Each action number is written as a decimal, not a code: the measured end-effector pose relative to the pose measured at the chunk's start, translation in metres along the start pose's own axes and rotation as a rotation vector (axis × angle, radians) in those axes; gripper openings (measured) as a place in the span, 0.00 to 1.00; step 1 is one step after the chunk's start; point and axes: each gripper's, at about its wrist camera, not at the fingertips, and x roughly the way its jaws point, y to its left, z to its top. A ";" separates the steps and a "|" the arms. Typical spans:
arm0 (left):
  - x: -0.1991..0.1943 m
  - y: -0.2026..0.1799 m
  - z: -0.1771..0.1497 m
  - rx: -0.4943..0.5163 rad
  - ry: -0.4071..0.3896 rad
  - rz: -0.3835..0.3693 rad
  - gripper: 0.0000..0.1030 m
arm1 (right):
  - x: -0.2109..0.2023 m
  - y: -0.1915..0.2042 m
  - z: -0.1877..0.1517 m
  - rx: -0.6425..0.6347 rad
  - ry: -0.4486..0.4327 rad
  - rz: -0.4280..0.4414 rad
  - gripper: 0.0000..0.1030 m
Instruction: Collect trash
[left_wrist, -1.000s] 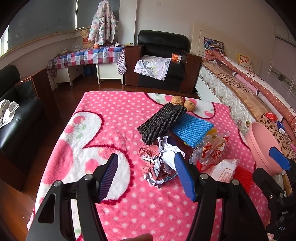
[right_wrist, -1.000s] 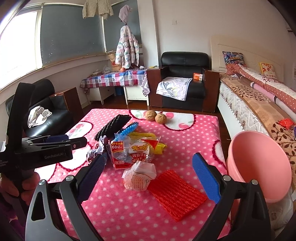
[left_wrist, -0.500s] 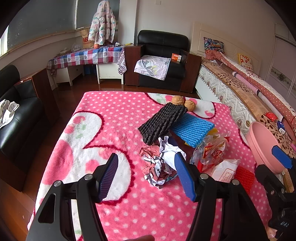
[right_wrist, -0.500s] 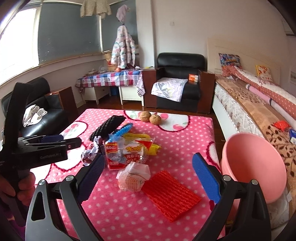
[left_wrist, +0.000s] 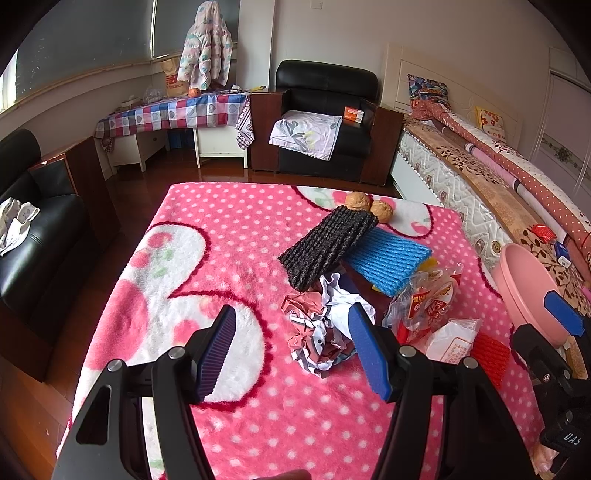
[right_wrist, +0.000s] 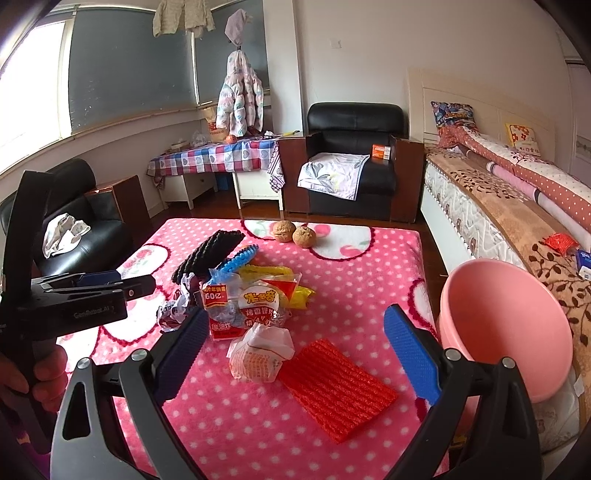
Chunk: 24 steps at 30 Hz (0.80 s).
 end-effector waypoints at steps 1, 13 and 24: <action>0.000 0.000 0.000 0.000 0.000 0.000 0.61 | 0.000 0.000 0.000 0.002 0.000 0.000 0.93; 0.000 0.001 0.000 -0.002 0.001 0.001 0.61 | 0.000 -0.003 0.001 0.014 -0.001 -0.006 0.93; 0.001 0.013 0.001 -0.031 -0.001 -0.011 0.61 | 0.000 -0.006 0.003 0.022 -0.004 -0.007 0.93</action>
